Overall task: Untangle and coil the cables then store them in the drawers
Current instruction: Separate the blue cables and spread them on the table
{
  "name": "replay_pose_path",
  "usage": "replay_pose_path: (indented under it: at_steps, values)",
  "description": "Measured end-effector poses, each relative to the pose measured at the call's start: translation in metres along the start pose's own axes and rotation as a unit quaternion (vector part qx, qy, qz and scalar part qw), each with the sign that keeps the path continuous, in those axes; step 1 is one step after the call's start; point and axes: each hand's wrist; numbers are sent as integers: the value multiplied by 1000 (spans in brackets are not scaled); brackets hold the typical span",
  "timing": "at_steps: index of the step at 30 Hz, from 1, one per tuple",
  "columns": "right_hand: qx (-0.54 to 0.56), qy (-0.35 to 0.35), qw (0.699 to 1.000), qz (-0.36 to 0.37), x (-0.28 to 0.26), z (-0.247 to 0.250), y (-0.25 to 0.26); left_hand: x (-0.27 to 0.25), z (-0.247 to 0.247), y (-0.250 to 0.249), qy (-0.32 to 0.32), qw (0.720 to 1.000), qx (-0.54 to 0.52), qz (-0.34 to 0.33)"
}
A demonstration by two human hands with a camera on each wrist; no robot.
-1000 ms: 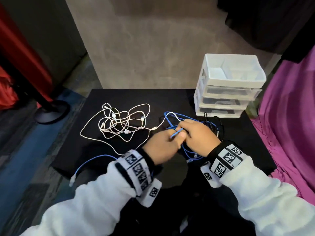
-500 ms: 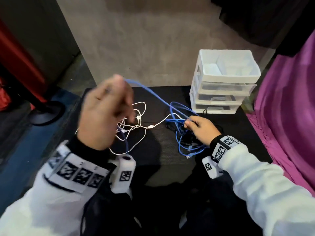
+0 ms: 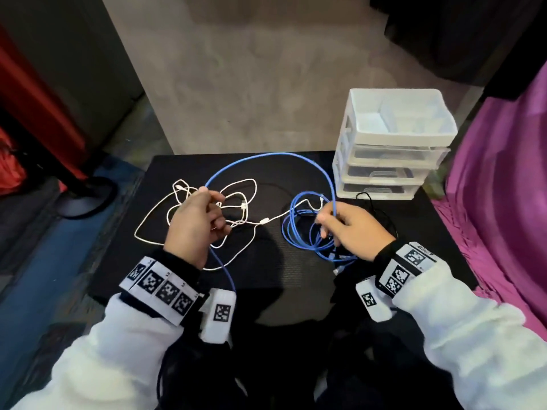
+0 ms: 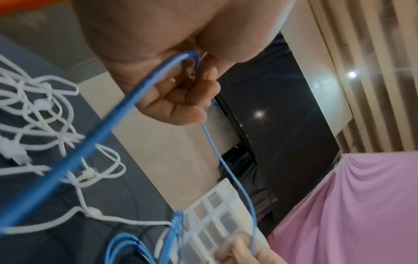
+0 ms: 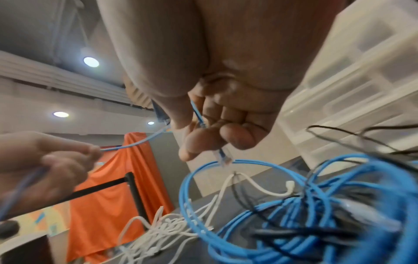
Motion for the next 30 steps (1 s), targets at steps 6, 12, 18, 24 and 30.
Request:
replay_pose_path:
  at_steps: [6,12,18,24,30]
  values:
    - [71,210,973,57,-17,-76,58,-22,-37,2,99,973,-202,45]
    - [73,188,978,59,-9,-94,73,-29,-24,5,87,992,-95,-16]
    - [55,100,991,76,3,-39,65,-26,44,77,128,957,237,-105]
    - [64,44,997,17,2,-21,51,-35,61,98,88,893,304,-319]
    - [139,17,990,-6,6,-1,58,8,94,128,41,808,559,-181]
Point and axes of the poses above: each hand's wrist, its own x-axis towards the middle knuckle, its own z-axis out of the back of the hand, y = z × x, and after that the axes turned 11 degrees about z, right-handed
